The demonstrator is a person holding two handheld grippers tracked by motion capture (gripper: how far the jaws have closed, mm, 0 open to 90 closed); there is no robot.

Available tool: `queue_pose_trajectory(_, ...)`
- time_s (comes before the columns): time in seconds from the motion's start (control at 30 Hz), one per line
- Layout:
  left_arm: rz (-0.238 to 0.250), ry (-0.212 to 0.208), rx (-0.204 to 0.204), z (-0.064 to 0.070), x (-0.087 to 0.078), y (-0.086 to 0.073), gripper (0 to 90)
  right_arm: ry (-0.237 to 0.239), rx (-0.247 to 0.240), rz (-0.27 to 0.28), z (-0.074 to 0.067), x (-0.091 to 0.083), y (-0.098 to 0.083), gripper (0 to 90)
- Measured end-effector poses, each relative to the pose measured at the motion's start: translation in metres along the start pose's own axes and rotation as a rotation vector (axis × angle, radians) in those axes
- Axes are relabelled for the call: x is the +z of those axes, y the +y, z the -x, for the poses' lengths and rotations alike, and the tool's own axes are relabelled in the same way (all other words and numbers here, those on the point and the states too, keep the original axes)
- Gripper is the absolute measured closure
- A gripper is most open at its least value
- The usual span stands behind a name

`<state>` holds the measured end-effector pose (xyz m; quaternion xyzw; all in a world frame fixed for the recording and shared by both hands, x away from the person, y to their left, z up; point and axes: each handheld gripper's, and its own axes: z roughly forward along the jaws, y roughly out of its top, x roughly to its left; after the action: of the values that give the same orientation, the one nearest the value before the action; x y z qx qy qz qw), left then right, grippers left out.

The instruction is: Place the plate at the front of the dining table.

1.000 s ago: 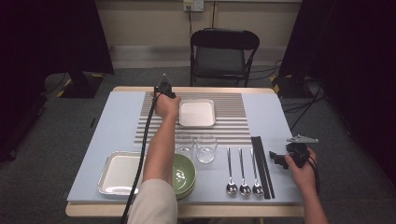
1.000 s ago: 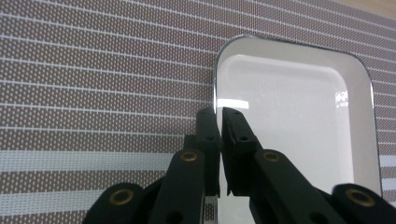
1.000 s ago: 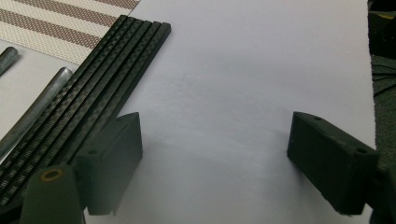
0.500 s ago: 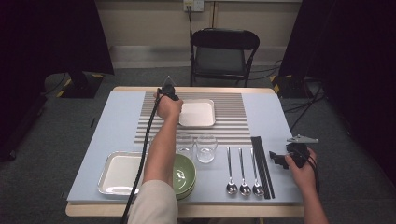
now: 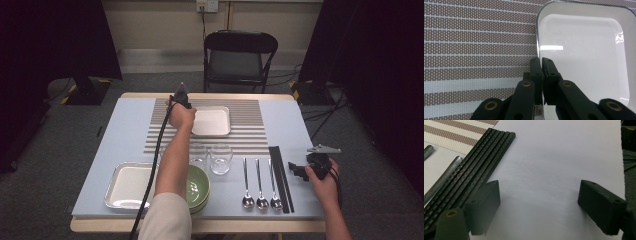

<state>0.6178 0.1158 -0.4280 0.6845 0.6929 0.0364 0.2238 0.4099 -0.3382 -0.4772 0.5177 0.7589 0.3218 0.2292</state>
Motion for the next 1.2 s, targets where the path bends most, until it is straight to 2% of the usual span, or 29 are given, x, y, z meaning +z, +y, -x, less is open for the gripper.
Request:
queue_pose_trajectory(0.03,0.000,0.000,0.000,0.0000,0.0000,0.0000,88.0,0.000,0.000,0.000,0.0000,0.0000,0.0000,17.0)
queue_pose_trajectory(0.07,0.011,-0.004,-0.021,0.0013,0.0008,-0.0002,88.0,-0.001,0.001,0.000,-0.0001,0.0000,0.0000,17.0)
queue_pose_trajectory(0.17,0.012,-0.004,-0.025,0.0013,0.0010,0.0000,88.1,0.001,0.000,0.001,-0.0001,0.0001,0.0000,17.0)
queue_pose_trajectory(0.2,0.009,0.000,-0.012,-0.0001,0.0001,0.0005,88.1,0.001,0.000,0.001,-0.0001,0.0001,0.0000,17.0)
queue_pose_trajectory(0.5,0.004,-0.003,-0.004,-0.0013,-0.0003,0.0013,88.3,0.001,0.002,-0.001,-0.0001,-0.0001,0.0000,16.9)
queue_pose_trajectory(0.73,0.017,-0.004,-0.009,-0.0017,-0.0014,0.0020,88.9,0.004,0.002,-0.001,0.0000,0.0000,0.0000,17.0)
queue_pose_trajectory(0.8,0.027,-0.007,-0.022,-0.0020,-0.0027,0.0028,90.0,0.001,0.002,-0.001,-0.0001,-0.0001,0.0000,17.0)
queue_pose_trajectory(0.97,0.011,-0.002,-0.010,-0.0040,-0.0024,0.0018,90.0,0.000,0.001,0.000,0.0000,0.0000,0.0000,16.9)
queue_pose_trajectory(1.07,0.023,-0.004,-0.021,-0.0015,-0.0024,0.0013,90.0,0.000,0.000,0.000,0.0000,0.0000,0.0000,17.0)
queue_pose_trajectory(1.2,0.038,-0.004,-0.015,-0.0009,-0.0044,0.0014,89.2,0.001,0.002,-0.001,0.0000,0.0000,0.0000,17.0)
